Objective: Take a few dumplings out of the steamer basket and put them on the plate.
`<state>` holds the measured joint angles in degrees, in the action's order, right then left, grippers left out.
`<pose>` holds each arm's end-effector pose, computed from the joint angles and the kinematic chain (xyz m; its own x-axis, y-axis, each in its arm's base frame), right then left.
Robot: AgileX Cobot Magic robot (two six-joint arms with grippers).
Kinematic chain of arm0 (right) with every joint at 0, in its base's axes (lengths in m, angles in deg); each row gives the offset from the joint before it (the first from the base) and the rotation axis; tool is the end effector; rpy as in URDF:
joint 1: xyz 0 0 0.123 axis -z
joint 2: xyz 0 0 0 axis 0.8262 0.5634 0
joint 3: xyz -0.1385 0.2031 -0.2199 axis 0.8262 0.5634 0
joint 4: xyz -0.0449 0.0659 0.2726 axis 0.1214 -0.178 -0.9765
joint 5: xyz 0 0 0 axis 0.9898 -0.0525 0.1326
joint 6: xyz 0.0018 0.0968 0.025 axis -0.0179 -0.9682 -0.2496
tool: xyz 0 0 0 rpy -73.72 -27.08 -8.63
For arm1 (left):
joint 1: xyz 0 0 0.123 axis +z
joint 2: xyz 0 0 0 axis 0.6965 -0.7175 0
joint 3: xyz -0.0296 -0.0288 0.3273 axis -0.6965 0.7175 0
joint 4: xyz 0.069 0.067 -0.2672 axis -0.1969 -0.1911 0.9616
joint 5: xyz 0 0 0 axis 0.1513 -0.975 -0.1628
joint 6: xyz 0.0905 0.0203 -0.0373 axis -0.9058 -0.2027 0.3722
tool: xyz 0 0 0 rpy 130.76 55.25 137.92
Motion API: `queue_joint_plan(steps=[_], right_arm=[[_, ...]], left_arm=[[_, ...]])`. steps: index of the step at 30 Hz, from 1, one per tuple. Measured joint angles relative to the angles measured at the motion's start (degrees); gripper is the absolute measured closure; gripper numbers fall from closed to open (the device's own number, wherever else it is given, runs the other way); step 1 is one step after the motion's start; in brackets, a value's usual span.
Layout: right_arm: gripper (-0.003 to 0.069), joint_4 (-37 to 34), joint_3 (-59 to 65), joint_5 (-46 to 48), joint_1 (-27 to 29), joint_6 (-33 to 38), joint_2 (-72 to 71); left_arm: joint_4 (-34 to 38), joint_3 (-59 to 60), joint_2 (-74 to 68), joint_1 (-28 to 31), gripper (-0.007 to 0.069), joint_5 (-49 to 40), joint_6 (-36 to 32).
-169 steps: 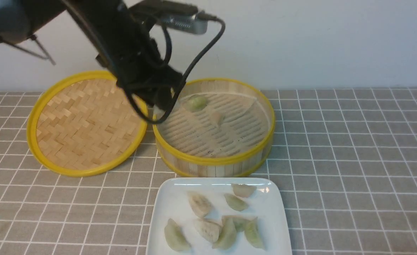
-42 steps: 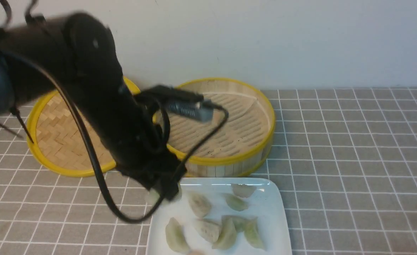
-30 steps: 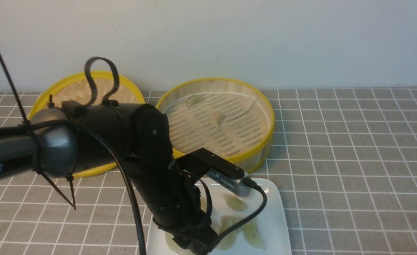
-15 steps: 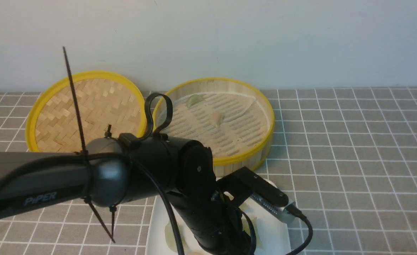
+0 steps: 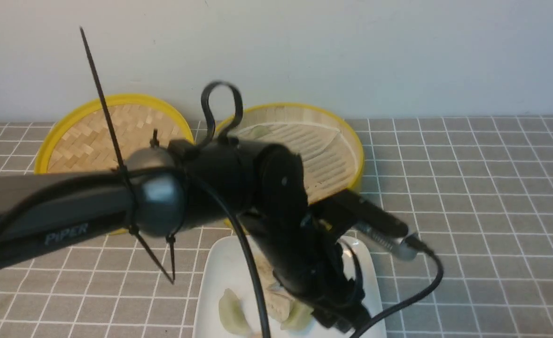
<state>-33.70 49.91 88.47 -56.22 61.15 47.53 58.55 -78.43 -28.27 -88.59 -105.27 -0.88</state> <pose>0.0476 -0.0024 0.1689 -0.3041 0.0797 -0.9493 0.0440 0.9966 0.0696 0.2757 -0.3111 0.2424 -0.6274 0.7074 -0.3255 0.7786 0.5735 -0.2547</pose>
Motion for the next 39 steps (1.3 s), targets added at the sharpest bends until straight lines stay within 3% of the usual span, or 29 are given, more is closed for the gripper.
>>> queue_joint_plan(steps=[1,4,8,16,25,39], right_arm=[[0.0673,0.0,0.0,0.0,0.0,0.0,0.0],[0.0673,0.0,0.0,0.0,0.0,0.0,0.0],[0.0673,0.0,0.0,0.0,0.0,0.0,0.0],[0.0673,0.0,0.0,0.0,0.0,0.0,0.0],[0.0673,0.0,0.0,0.0,0.0,0.0,0.0],[0.0673,0.0,0.0,0.0,0.0,0.0,0.0]], left_arm=[[-1.1,-1.4,0.4,0.0,0.0283,-0.6,0.4],[-4.7,-3.5,4.0,0.6,0.0505,-1.4,3.6],[-6.4,-3.6,12.6,4.1,0.0618,-1.5,6.4],[-6.5,3.7,35.8,13.1,0.0629,2.7,7.1],[-5.4,23.2,59.1,15.2,0.0629,14.2,7.1],[-6.7,27.6,79.6,15.2,0.0629,7.1,6.5]])
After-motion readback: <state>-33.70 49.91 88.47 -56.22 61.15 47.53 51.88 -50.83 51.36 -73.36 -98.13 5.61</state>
